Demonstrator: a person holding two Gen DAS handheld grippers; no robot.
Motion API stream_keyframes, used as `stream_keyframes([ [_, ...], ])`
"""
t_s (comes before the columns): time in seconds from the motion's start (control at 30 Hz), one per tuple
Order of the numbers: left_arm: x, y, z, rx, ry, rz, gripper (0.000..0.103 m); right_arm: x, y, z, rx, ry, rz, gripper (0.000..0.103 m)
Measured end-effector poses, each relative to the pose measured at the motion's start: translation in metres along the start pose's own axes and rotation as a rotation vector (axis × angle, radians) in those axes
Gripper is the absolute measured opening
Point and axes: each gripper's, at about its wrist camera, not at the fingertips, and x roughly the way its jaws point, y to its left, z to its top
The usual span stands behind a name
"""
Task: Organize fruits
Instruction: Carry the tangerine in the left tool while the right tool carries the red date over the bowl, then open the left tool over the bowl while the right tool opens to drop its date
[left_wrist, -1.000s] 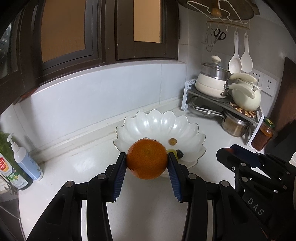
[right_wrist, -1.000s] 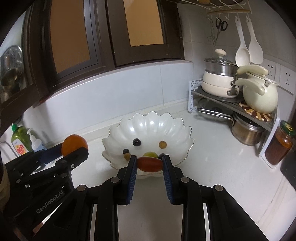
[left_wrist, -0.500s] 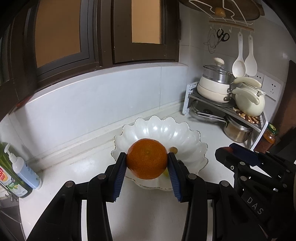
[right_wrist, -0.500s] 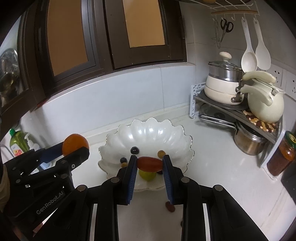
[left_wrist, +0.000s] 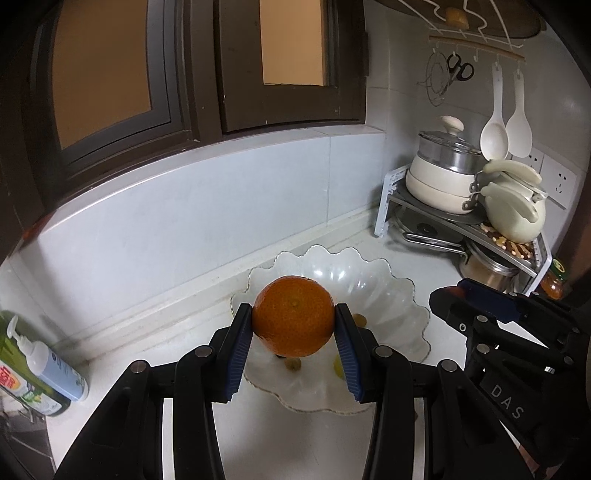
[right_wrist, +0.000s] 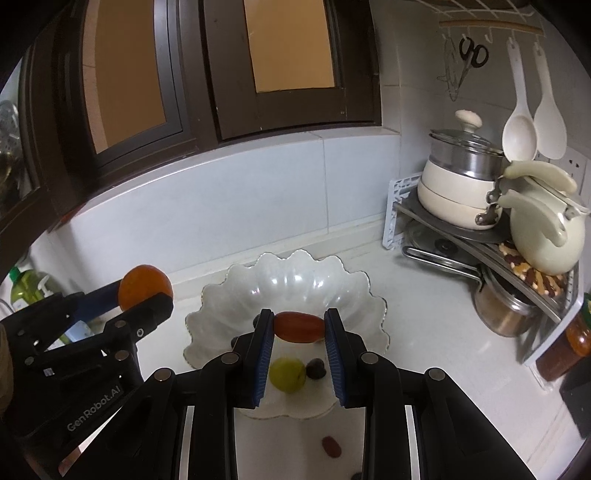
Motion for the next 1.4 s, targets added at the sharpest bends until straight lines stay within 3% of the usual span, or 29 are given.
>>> stream_keyframes([
  [0.67, 0.080, -0.005, 0.019, 0.026, 0.136, 0.006, 0.044, 0.077, -0.021, 0.015, -0.009, 0.164, -0.030, 0.029],
  [1.4, 0.163, -0.013, -0.001, 0.040, 0.312, 0.013, 0.044, 0.141, -0.043, 0.006, -0.004, 0.311, -0.031, 0.029],
])
